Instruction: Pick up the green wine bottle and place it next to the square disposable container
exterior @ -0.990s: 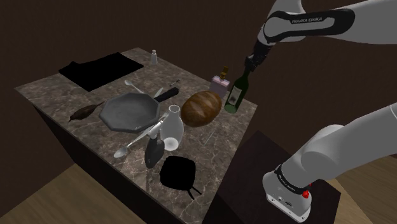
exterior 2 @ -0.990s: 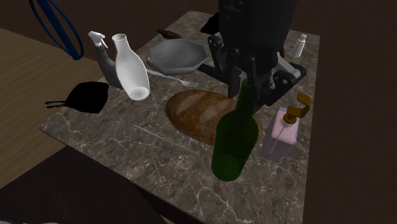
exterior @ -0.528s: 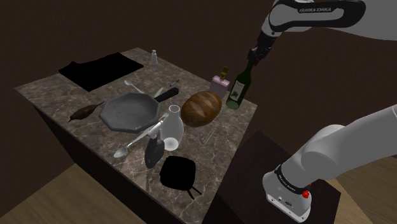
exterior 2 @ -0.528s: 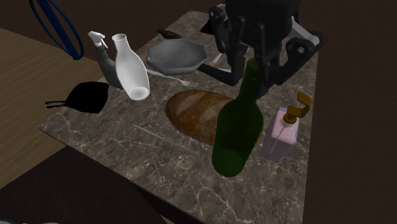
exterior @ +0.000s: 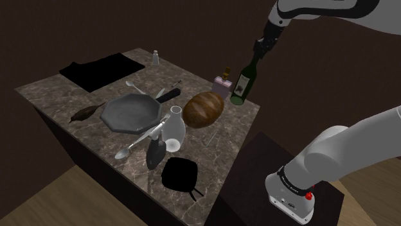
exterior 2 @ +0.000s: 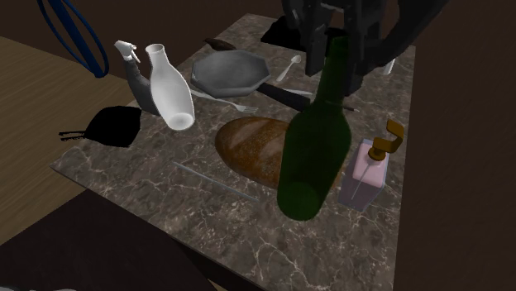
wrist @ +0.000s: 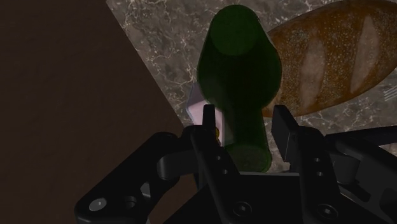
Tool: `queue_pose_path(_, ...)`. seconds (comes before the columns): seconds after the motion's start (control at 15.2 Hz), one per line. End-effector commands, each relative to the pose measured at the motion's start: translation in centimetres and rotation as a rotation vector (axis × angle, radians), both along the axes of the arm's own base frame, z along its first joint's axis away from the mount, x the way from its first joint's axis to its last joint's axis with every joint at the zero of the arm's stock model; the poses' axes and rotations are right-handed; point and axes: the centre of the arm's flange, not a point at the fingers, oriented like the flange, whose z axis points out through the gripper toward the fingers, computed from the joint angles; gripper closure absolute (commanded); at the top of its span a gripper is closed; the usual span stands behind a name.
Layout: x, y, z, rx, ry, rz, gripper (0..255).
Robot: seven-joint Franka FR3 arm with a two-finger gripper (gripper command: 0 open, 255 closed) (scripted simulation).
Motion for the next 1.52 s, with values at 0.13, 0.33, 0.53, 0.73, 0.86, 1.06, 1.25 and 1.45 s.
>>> queue_pose_path(0.13, -0.1, 0.0, 2.1, 0.0, 0.0, 0.0, 255)
queue_pose_path(0.33, -0.1, 0.0, 3.7, 0.0, 0.0, 0.0, 255)
queue_pose_path(0.53, -0.1, 0.0, 5.3, 0.0, 0.0, 0.0, 255)
queue_pose_path(0.73, -0.6, 1.0, 6.7, 0.0, 0.0, 0.0, 255)
queue_pose_path(0.86, -1.5, 3.2, 7.9, 0.0, 0.0, 0.0, 255)
queue_pose_path(1.06, -3.0, 6.4, 9.8, 0.0, 0.0, 0.0, 255)
queue_pose_path(1.25, -4.5, 9.6, 11.6, 0.0, 0.0, 0.0, 255)
queue_pose_path(1.45, -5.9, 12.7, 13.4, 0.0, 0.0, 0.0, 255)
